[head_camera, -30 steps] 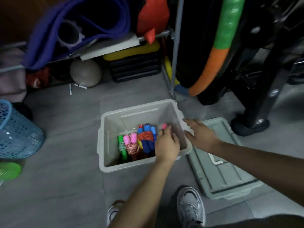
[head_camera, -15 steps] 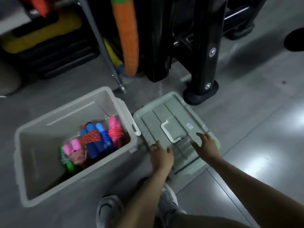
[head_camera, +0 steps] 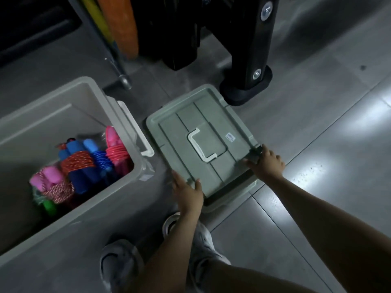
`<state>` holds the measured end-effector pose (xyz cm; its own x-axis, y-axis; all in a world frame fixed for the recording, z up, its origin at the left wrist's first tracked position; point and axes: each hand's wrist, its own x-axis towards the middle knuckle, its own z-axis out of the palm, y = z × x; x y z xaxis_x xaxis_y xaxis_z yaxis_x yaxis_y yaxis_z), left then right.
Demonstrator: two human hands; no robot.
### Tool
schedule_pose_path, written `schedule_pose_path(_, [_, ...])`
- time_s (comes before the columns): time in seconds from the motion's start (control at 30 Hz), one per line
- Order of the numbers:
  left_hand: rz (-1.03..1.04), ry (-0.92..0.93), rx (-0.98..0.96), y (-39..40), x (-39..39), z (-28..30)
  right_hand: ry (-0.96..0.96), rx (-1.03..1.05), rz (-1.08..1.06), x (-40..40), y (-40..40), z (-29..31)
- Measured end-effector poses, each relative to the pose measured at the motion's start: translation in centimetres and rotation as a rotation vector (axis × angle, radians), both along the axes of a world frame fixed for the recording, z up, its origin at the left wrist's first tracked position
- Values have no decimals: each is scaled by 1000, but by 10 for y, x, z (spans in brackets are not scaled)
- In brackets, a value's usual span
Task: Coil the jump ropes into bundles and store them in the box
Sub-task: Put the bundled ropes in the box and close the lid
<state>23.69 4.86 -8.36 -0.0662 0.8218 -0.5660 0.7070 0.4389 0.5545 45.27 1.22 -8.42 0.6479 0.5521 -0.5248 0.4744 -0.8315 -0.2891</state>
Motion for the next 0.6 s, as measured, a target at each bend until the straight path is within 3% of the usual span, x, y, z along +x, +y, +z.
schedule_pose_path(0.27, [-9,-81,101,-15,-7,24,23,156,-131,-21,-30,21])
schedule_pose_path(0.6, [-159,-27,260,-22,-21,108,61,257,-216,-48,-74,93])
